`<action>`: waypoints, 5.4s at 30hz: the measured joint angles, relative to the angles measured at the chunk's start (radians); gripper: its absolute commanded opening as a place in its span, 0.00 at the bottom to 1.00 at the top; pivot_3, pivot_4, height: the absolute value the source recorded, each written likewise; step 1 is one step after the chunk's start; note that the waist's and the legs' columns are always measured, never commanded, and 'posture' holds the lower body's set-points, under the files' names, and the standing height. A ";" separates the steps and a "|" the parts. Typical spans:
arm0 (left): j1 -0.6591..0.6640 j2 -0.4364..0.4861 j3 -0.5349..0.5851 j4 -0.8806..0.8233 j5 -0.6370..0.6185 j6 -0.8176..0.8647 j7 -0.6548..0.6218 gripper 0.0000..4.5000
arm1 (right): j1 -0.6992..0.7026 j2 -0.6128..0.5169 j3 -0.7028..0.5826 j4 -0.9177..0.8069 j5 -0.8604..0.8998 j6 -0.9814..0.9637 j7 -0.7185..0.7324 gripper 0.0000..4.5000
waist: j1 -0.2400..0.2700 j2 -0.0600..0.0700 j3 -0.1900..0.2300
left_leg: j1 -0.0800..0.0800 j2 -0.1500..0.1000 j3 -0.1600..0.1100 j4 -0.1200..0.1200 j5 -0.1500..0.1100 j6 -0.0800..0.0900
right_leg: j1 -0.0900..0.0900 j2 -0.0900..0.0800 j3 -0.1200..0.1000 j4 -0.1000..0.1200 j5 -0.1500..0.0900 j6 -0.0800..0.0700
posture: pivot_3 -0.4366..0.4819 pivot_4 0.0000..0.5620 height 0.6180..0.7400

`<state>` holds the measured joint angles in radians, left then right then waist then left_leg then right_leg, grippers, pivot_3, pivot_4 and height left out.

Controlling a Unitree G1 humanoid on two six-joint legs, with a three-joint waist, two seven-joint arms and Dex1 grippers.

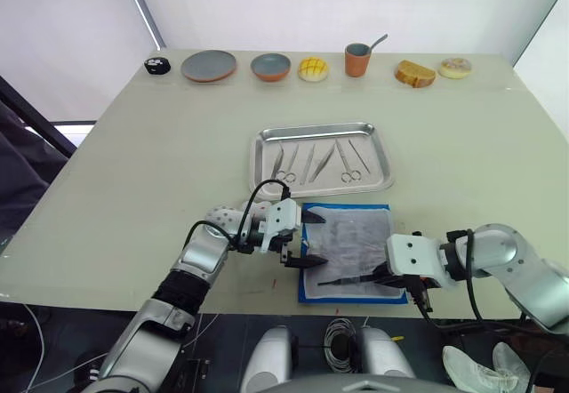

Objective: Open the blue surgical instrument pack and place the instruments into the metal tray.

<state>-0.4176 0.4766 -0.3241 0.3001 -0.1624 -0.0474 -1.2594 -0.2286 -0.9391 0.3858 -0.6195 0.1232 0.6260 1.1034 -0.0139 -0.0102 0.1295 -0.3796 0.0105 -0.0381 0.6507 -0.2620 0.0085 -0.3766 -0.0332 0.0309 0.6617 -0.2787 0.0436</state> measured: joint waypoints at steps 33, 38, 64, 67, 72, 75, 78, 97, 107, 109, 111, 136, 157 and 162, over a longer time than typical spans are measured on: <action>0.007 0.001 -0.003 -0.023 0.001 0.021 0.016 1.00 | -0.012 -0.148 -0.021 -0.034 -0.037 0.018 0.023 0.00 | 0.001 0.001 0.001 | -0.001 0.000 0.000 0.000 0.000 0.000 | 0.000 -0.001 0.000 0.000 0.000 0.000 | 0.48 0.27 1.00; 0.008 0.002 -0.003 -0.033 0.003 0.035 0.017 1.00 | 0.050 -0.201 -0.105 0.009 -0.018 -0.054 0.043 0.00 | 0.000 0.001 0.002 | 0.000 0.000 0.000 0.000 0.000 0.000 | 0.000 -0.001 0.000 0.000 0.000 0.000 | 0.48 0.27 1.00; -0.014 -0.003 -0.003 -0.007 0.005 0.026 0.018 1.00 | -0.396 0.417 -0.403 0.414 0.291 0.506 -0.575 0.00 | -0.004 0.004 0.007 | 0.000 0.000 0.001 -0.001 0.000 0.000 | -0.001 -0.002 0.001 0.001 0.001 0.000 | 0.48 0.27 1.00; -0.016 -0.010 -0.003 -0.006 0.005 0.020 0.020 1.00 | -0.441 0.484 -0.398 0.505 0.251 0.505 -0.660 0.00 | -0.001 0.006 0.007 | -0.002 0.000 0.000 -0.001 0.000 0.000 | -0.001 -0.001 0.000 0.001 0.000 -0.001 | 0.48 0.27 1.00; -0.014 -0.010 0.000 -0.005 0.005 0.019 0.022 1.00 | -0.530 0.586 -0.392 0.719 0.180 0.431 -0.755 0.00 | -0.003 0.008 0.007 | -0.001 -0.001 0.000 -0.001 0.000 0.000 | -0.002 -0.002 0.000 0.002 0.001 0.000 | 0.48 0.27 1.00; -0.012 -0.013 0.000 -0.007 0.005 0.019 0.024 1.00 | -0.562 0.627 -0.391 0.805 0.153 0.381 -0.783 0.00 | -0.002 0.008 0.008 | -0.002 -0.001 0.000 -0.001 0.000 0.000 | -0.002 -0.001 0.000 0.002 0.001 0.000 | 0.48 0.27 1.00; -0.010 -0.013 0.000 -0.014 0.005 0.023 0.032 1.00 | -0.568 0.647 -0.382 0.862 0.130 0.350 -0.792 0.00 | -0.001 0.009 0.008 | -0.002 -0.001 0.000 -0.001 0.000 0.000 | -0.002 -0.002 0.000 0.002 0.001 0.000 | 0.48 0.27 1.00; 0.004 -0.013 0.001 -0.031 0.005 0.037 0.049 1.00 | -0.615 0.707 -0.382 1.023 0.067 0.285 -0.822 0.00 | -0.005 0.010 0.008 | -0.001 -0.001 0.000 -0.001 0.000 0.000 | -0.002 -0.002 0.000 0.002 0.001 0.000 | 0.48 0.27 1.00; 0.011 -0.013 0.001 -0.036 0.005 0.036 0.058 1.00 | -0.615 0.710 -0.381 1.031 0.046 0.278 -0.804 0.23 | -0.006 0.010 0.008 | -0.001 -0.001 0.000 -0.001 0.000 0.000 | -0.002 -0.002 0.000 0.002 0.001 0.000 | 0.48 0.27 1.00; 0.012 -0.014 0.001 -0.036 0.005 0.034 0.060 1.00 | -0.615 0.710 -0.379 1.030 0.044 0.277 -0.797 0.42 | -0.006 0.010 0.008 | -0.001 -0.001 0.000 -0.001 0.000 0.000 | -0.002 -0.002 0.000 0.002 0.001 0.000 | 0.48 0.27 1.00; 0.013 -0.015 0.002 -0.036 0.005 0.032 0.064 1.00 | -0.620 0.715 -0.370 1.029 0.044 0.268 -0.786 0.72 | -0.005 0.010 0.008 | -0.001 -0.001 0.000 -0.001 0.000 0.000 | -0.002 -0.002 0.000 0.002 0.001 0.000 | 0.48 0.27 1.00; 0.219 0.045 0.345 -0.579 -0.402 0.432 0.303 1.00 | -0.120 0.442 -0.510 0.480 0.400 -0.177 -0.148 0.82 | -0.023 0.005 0.039 | -0.007 0.001 -0.003 -0.001 0.000 0.000 | -0.005 -0.004 -0.002 0.000 0.001 0.000 | 0.48 0.27 1.00; 0.790 0.188 0.829 -0.609 -0.565 0.540 0.317 1.00 | 0.419 0.149 -0.883 0.525 0.503 -0.396 0.217 0.98 | 0.004 0.003 0.041 | -0.011 0.001 0.000 0.001 0.000 0.000 | -0.009 -0.005 0.000 -0.001 0.000 0.000 | 0.48 0.27 1.00; 0.790 0.185 0.825 -0.562 -0.509 0.512 0.329 1.00 | 0.462 0.149 -0.905 0.562 0.483 -0.439 0.221 0.98 | 0.008 0.002 0.041 | -0.011 0.001 0.001 0.001 0.000 0.000 | -0.009 -0.006 0.000 -0.001 0.000 0.000 | 0.48 0.27 1.00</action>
<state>0.3724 0.6620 0.5010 -0.2619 -0.6711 0.4645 -0.9301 0.2329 -0.7905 -0.5192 -0.0579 0.6063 0.1867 1.3241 -0.0059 -0.0082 0.1706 -0.3902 0.0120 -0.0375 0.6518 -0.2619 0.0083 -0.3858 -0.0395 0.0313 0.6607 -0.2784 0.0432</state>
